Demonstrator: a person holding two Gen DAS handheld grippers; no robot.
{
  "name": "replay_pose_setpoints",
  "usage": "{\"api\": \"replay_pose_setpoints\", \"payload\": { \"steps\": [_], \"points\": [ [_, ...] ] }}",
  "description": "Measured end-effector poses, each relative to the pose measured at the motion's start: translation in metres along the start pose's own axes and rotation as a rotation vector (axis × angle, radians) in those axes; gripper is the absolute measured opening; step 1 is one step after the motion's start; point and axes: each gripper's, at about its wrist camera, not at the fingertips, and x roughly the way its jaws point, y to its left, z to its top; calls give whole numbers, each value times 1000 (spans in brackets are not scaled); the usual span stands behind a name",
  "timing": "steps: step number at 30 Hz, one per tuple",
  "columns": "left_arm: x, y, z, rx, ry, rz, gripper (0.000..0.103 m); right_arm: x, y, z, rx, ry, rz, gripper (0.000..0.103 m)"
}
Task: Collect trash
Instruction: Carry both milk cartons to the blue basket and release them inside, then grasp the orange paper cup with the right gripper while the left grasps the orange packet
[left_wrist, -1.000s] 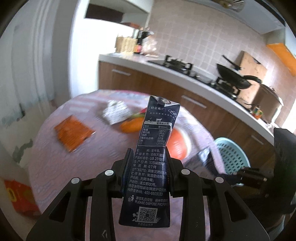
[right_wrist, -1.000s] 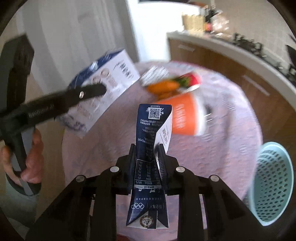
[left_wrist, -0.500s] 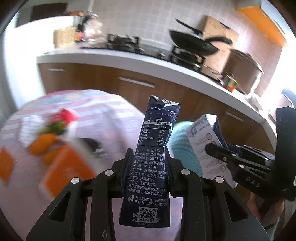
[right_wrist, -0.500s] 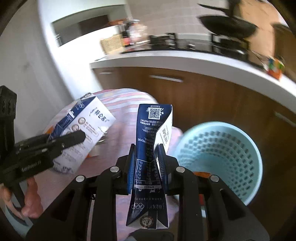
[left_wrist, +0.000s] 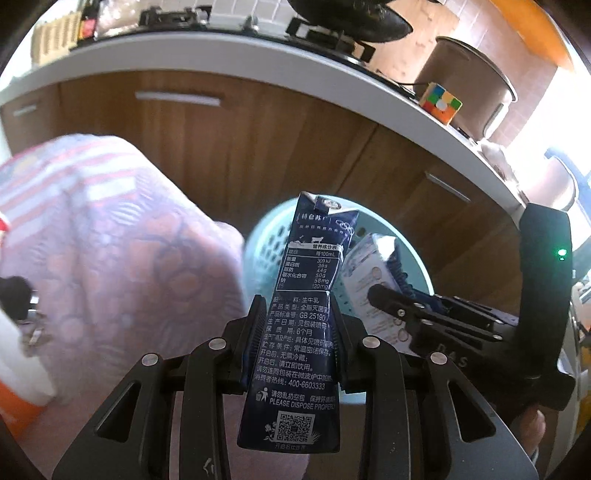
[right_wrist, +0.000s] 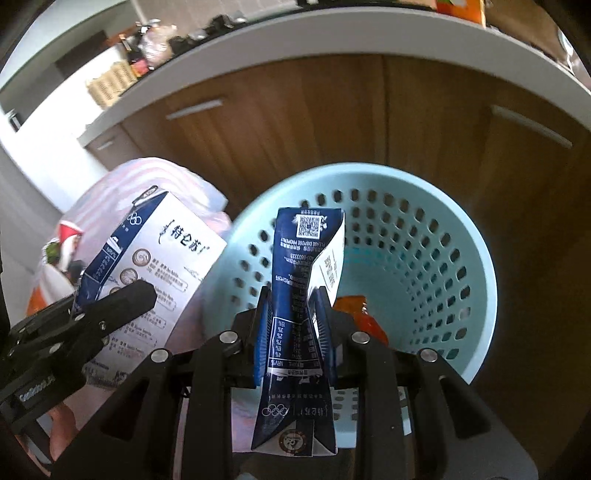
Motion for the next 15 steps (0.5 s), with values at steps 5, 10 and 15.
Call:
{"api": "replay_pose_setpoints", "payload": {
  "steps": [5,10,15],
  "points": [
    [-2,-1,0,28,-36,37,61,9,-15,3,36,5,-14,22],
    [-16,6,-1,30,-57,39,61,9,-13,5,41,-2,-26,29],
    [-33,12,-4,25,-87,40,61,1,2,4,7,-15,-11,29]
  ]
}}
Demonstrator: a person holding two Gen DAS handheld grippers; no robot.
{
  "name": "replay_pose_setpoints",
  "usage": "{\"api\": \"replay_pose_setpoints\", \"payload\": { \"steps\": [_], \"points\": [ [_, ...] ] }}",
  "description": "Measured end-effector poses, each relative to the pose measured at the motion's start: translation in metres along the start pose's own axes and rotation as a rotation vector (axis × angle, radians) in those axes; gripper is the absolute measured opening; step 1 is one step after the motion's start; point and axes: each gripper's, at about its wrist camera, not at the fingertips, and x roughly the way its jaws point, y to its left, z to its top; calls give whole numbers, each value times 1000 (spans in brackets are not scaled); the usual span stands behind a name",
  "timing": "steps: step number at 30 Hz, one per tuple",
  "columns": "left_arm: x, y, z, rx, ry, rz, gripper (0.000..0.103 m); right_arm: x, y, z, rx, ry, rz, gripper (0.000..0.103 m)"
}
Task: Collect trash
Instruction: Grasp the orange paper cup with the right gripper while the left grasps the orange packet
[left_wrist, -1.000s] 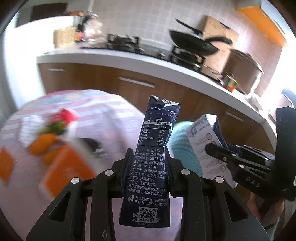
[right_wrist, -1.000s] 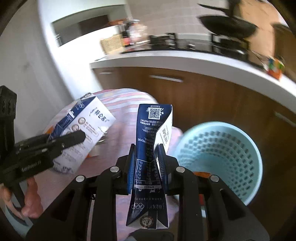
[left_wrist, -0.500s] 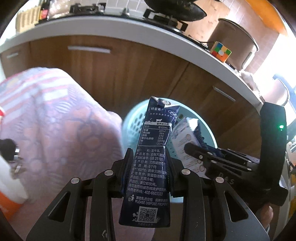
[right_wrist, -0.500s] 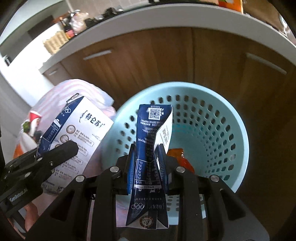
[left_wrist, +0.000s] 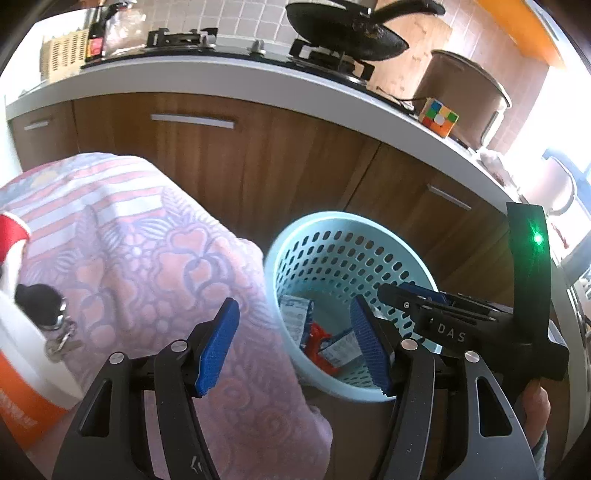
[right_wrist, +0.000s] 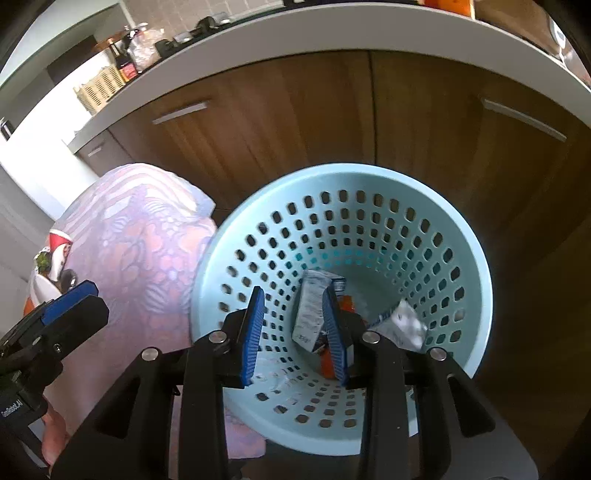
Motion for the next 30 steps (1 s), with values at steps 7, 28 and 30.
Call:
{"api": "replay_pose_setpoints", "payload": {
  "steps": [7,28,30],
  "points": [
    [-44,21,-6,-28,-83,26,61,-22,44,4,-78,-52,60,30],
    [-245,239,-65,-431,-315,499,67,-45,266,-29,-463,-83,355,30],
    [-249,263,-72,-463,-295,549,69,-43,277,-33,-483,-77,363,30]
  ]
}}
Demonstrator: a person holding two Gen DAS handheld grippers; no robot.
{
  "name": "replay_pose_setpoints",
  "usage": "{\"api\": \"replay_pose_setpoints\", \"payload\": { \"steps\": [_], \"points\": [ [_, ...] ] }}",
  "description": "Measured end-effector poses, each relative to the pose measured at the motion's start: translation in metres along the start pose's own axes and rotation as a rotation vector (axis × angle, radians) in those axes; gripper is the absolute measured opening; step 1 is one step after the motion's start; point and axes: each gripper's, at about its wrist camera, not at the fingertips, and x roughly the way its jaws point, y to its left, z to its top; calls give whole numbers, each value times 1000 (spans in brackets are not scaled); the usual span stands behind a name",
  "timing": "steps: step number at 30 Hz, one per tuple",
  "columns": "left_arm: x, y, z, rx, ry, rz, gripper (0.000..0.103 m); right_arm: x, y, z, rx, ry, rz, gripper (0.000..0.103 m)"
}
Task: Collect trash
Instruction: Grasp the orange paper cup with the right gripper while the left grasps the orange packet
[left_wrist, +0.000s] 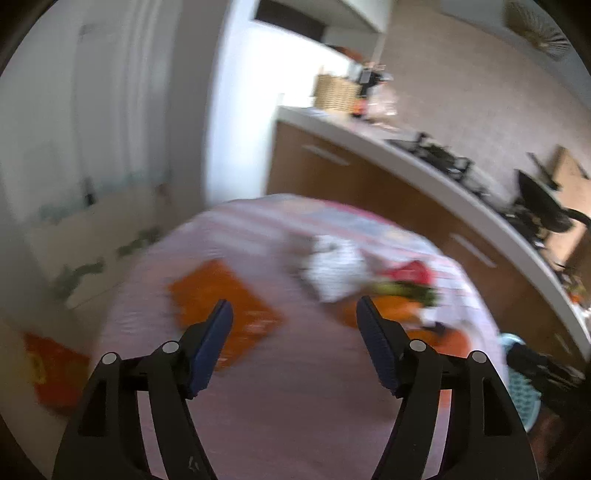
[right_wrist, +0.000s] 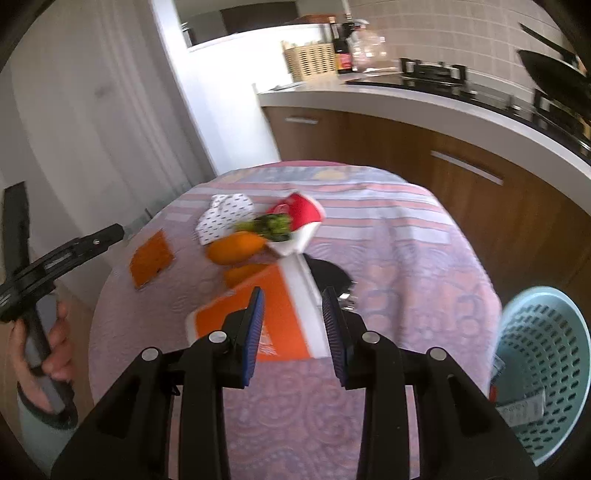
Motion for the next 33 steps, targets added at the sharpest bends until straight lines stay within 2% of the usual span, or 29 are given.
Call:
{"api": "replay_pose_setpoints", "payload": {
  "steps": [4,9,14,16,17,19,20,24,26,29,31,33],
  "points": [
    [24,30,1,-27,51,37,75,13,12,-1,-15,14,12,30],
    [56,50,-1,-38,123,51,76,24,1,-2,22,29,8,30],
    [78,50,-8,-44,169,37,75,33,-13,-2,69,55,29,35],
    [80,44,-11,-23,164,64,73,36,-13,-5,69,78,42,36],
    [80,42,-12,-10,164,77,70,35,-10,-8,56,76,30,37],
    [81,39,-13,10,163,107,55,31,-5,-11,31,77,23,37],
    [80,39,-13,12,161,119,52,28,-2,-13,22,83,37,36],
    [77,41,-13,-5,156,99,33,19,10,-28,4,113,86,35],
    [75,42,-13,-15,149,90,29,12,16,-36,-10,124,103,33],
    [72,41,-13,-26,137,79,19,4,24,-46,-7,159,204,32],
    [69,41,-13,-35,131,66,14,-1,32,-52,-46,179,235,32],
    [65,41,-15,-38,129,51,12,-9,40,-56,-121,170,199,32]
  ]
}}
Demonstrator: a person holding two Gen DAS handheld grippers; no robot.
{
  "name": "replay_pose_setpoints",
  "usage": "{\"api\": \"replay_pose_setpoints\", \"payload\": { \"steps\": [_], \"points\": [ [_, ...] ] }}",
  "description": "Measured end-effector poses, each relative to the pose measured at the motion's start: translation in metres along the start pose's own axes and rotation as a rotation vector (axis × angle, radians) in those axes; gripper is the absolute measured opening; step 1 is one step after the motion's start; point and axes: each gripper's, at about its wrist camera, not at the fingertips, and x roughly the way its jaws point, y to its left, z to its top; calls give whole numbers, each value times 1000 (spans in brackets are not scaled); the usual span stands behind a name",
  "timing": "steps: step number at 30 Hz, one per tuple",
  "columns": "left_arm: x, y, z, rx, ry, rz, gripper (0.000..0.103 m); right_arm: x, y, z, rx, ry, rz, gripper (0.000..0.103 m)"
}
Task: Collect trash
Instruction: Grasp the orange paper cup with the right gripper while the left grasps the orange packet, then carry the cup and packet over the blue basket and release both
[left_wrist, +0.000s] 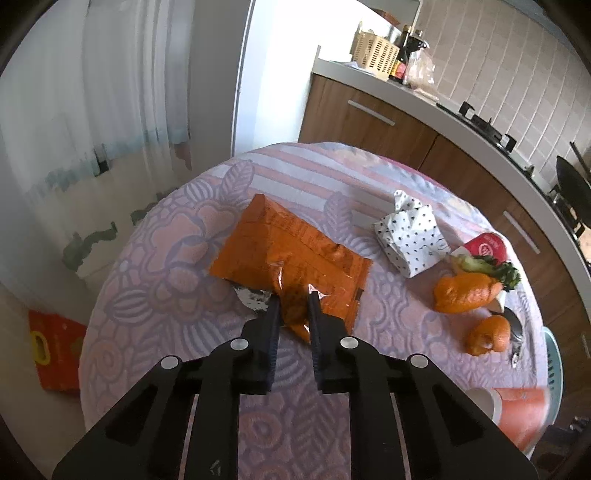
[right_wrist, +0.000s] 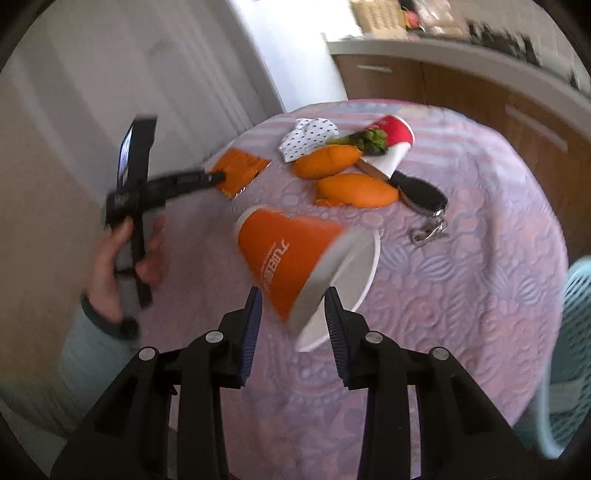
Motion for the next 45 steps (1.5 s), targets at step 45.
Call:
{"api": "replay_pose_setpoints", "payload": {
  "steps": [45],
  "points": [
    [-98,-86,-22,191,-174,-315,1,-37,-27,1,-16,-220,-81,33]
  ]
}}
